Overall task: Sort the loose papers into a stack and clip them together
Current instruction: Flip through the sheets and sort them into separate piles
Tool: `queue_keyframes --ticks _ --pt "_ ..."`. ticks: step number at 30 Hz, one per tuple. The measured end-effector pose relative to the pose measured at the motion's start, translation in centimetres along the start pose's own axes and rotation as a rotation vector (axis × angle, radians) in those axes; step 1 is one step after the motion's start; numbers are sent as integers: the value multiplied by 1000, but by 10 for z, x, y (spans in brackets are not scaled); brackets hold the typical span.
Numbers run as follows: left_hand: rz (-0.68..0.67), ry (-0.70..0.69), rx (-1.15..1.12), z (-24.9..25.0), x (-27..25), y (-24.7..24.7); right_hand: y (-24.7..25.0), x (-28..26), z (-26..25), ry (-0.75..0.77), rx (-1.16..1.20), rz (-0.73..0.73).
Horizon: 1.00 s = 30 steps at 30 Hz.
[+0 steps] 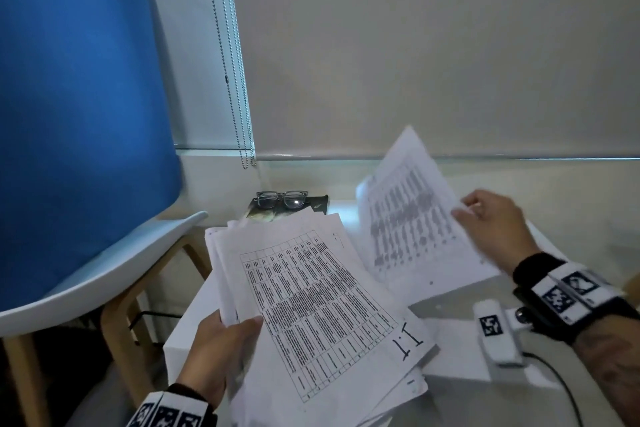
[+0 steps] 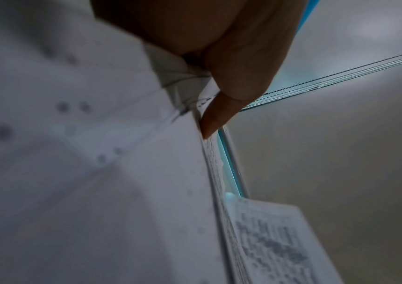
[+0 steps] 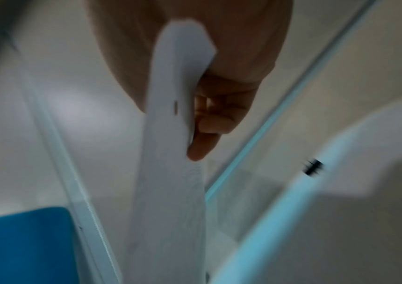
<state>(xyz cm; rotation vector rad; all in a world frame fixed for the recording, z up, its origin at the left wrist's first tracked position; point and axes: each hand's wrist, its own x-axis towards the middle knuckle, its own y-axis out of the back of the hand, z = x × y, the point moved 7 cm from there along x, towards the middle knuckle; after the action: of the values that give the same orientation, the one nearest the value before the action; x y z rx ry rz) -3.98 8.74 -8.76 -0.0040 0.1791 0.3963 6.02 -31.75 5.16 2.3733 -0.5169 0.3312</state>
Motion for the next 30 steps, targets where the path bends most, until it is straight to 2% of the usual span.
queue_keyframes --ticks 2,3,6,10,14,16,20,23,27,30 --pt "-6 7 -10 -3 1 0 34 7 -22 101 129 93" --pt "-14 14 -18 -5 3 0 47 9 -28 94 247 103" --pt "-31 29 -30 -6 4 -1 52 8 -33 -20 537 -17" --pt "-48 15 -40 2 -1 -4 7 -19 -32 -71 479 -178" --pt "-90 137 -312 -4 5 -5 -55 -62 -20 -100 357 -358" --pt "-131 174 -369 -6 6 -5 -78 -81 -15 -82 328 -400" --pt "-138 78 -189 -6 10 -4 -103 -101 -10 74 57 -481" --pt "-69 13 -31 -4 8 -2 -112 -103 -1 82 -32 -551" --pt "-44 -121 11 12 1 -5 -108 -97 6 -123 276 -549" --pt "-112 -221 -42 45 -15 -12 -103 -95 -4 -256 588 -652"
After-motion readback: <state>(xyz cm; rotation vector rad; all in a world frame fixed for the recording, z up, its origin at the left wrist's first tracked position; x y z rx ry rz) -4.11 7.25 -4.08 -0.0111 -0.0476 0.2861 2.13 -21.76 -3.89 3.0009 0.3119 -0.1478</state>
